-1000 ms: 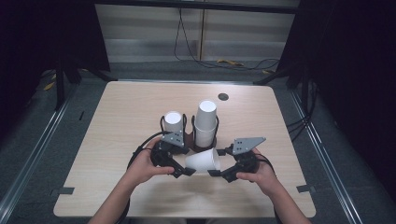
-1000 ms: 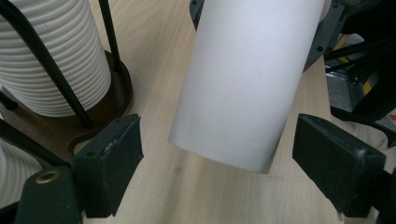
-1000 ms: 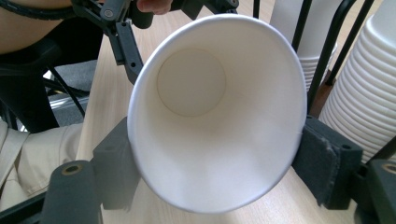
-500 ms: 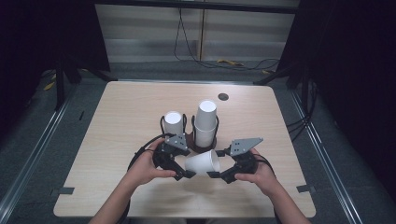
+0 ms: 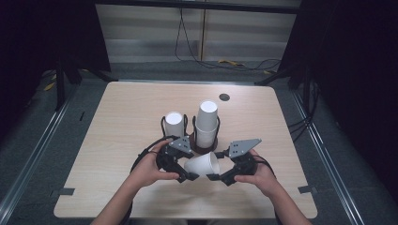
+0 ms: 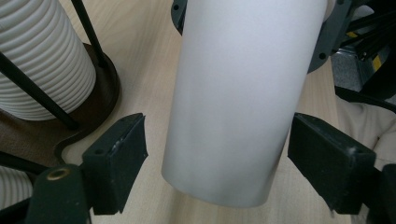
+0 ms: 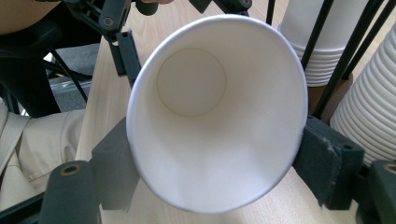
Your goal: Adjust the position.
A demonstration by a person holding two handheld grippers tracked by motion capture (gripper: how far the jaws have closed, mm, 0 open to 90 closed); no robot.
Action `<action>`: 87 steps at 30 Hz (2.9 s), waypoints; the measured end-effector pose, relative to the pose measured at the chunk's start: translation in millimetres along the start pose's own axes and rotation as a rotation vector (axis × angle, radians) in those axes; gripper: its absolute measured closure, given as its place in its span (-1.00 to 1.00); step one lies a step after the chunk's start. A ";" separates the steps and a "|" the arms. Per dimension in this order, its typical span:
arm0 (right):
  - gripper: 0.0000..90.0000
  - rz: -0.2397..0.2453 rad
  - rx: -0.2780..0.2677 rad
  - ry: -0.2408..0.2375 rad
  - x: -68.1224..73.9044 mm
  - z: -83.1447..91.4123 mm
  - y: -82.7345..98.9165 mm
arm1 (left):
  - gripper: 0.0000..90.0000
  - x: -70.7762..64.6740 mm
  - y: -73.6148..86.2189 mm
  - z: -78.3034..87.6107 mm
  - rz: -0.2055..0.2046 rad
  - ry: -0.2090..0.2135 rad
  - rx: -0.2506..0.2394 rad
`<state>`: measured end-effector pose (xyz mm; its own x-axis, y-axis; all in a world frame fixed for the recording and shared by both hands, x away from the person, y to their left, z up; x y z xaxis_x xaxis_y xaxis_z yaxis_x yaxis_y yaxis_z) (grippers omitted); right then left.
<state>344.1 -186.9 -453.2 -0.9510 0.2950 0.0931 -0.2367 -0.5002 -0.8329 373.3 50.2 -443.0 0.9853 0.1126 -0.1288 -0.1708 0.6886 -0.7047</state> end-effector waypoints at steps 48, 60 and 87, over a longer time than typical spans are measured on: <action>-0.49 0.034 0.036 -0.007 2.5 -4.5 -8.7 | -0.43 -3.6 -0.6 -8.1 -0.010 0.041 0.008; -0.49 0.044 0.059 0.000 2.8 -5.2 -8.1 | -0.47 -4.2 -1.8 -5.7 -0.027 0.040 0.019; -0.49 0.118 0.207 0.026 3.5 -2.4 -20.5 | -0.47 -3.8 1.9 -11.8 -0.023 0.028 0.013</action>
<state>346.1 -173.7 -437.1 -0.9695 0.2447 -0.0146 -0.1629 -0.6878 -0.7073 369.1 42.6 -452.1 0.9882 0.0764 -0.1327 -0.1479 0.7001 -0.6985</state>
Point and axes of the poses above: each handheld gripper's, and its own axes: z roughly backward along the jaws, y roughly out of its underside, x roughly to its left, the point moved 1 cm from there along -z, roughly forward along the jaws, and after that the axes turned 1 degree about x, right-handed, at the moved point
